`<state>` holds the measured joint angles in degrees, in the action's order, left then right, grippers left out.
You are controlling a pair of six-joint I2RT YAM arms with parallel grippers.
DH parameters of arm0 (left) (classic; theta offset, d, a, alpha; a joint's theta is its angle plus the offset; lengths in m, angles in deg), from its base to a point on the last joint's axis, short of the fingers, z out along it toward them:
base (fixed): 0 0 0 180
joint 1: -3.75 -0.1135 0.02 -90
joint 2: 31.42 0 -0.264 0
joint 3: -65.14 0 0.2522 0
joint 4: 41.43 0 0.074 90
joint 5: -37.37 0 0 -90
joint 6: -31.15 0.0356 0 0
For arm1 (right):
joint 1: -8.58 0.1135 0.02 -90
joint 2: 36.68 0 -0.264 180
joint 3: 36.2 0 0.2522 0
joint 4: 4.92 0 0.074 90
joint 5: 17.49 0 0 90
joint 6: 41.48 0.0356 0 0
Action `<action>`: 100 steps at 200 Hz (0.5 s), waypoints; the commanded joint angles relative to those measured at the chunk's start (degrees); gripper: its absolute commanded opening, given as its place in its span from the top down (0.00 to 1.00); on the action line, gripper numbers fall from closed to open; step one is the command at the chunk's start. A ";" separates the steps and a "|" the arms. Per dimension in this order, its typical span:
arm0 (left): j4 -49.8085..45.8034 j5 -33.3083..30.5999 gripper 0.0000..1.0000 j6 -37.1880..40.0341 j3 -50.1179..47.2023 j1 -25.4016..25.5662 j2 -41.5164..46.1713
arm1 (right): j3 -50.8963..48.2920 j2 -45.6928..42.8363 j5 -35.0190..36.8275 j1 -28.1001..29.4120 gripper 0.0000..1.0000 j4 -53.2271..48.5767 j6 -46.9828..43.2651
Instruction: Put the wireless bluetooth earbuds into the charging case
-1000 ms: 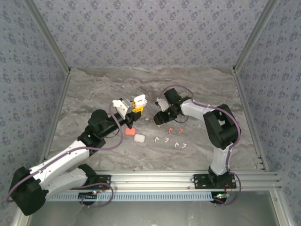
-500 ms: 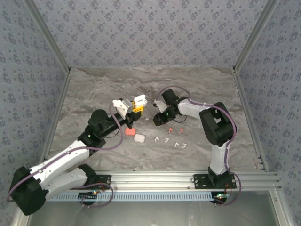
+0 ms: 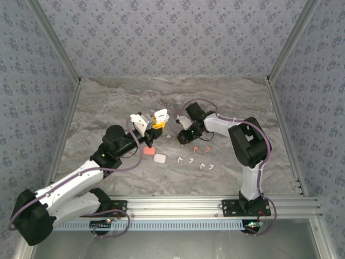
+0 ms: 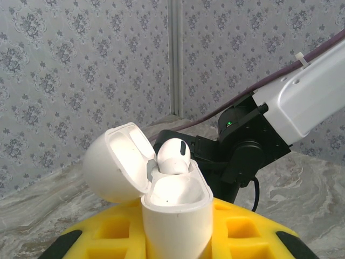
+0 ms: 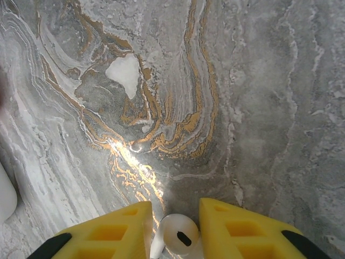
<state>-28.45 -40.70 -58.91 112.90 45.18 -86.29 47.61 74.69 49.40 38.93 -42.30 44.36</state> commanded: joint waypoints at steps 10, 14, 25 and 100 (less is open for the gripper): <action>1.40 -0.42 1.00 -0.71 0.72 0.29 -0.13 | -3.28 -0.85 1.07 0.12 0.71 -4.62 -0.71; 1.38 -0.45 1.00 -0.68 0.72 0.27 -0.11 | -3.42 -0.97 1.14 0.21 0.71 -4.60 -0.67; 1.38 -0.40 1.00 -0.77 0.64 0.32 -0.12 | -3.93 -1.24 1.29 0.23 0.71 -4.52 -0.67; 1.49 -0.27 1.00 -0.79 0.62 0.32 -0.35 | -4.69 -1.49 1.49 0.49 0.75 -3.92 -0.58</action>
<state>-28.45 -40.68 -59.13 112.90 45.18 -86.62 44.83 73.12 49.81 38.95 -40.72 44.34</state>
